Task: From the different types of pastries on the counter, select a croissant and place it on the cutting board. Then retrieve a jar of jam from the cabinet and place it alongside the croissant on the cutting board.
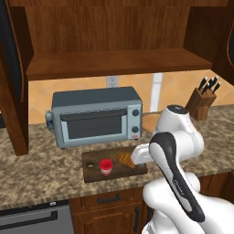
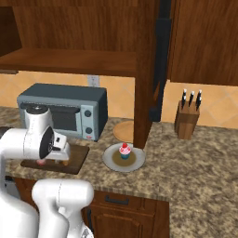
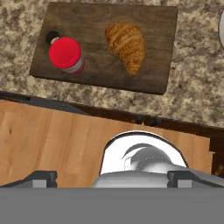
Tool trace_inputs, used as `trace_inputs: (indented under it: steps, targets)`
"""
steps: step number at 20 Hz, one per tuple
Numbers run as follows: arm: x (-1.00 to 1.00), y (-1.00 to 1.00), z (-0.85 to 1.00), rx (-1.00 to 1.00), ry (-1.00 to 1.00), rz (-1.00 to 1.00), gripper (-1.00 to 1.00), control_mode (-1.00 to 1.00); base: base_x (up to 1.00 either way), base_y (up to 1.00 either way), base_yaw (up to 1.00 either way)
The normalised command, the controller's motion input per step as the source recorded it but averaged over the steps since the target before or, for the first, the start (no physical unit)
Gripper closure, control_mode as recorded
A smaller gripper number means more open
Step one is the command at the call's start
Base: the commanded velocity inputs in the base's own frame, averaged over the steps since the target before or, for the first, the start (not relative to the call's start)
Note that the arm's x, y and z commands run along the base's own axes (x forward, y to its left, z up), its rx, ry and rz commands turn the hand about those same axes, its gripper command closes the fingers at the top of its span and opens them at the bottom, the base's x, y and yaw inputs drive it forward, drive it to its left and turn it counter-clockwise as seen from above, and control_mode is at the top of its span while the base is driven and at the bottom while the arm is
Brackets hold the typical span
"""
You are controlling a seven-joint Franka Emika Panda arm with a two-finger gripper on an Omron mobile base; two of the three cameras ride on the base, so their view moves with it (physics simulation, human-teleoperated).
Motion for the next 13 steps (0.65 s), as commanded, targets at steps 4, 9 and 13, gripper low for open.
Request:
trace_inputs:
  steps: [4,9,13]
  targets:
    - [-0.3,0.0,-0.12,0.0,0.01,-0.02,-1.0,-1.0,0.0,0.0,0.0]
    - [-0.05,0.02,0.0,0.0,0.0,0.0,-1.0,-1.0,0.0,0.0,0.0]
    - [-1.0,0.16,-0.55,0.0,-0.22,-0.01,-1.0,-1.0,0.0,0.0,0.0]
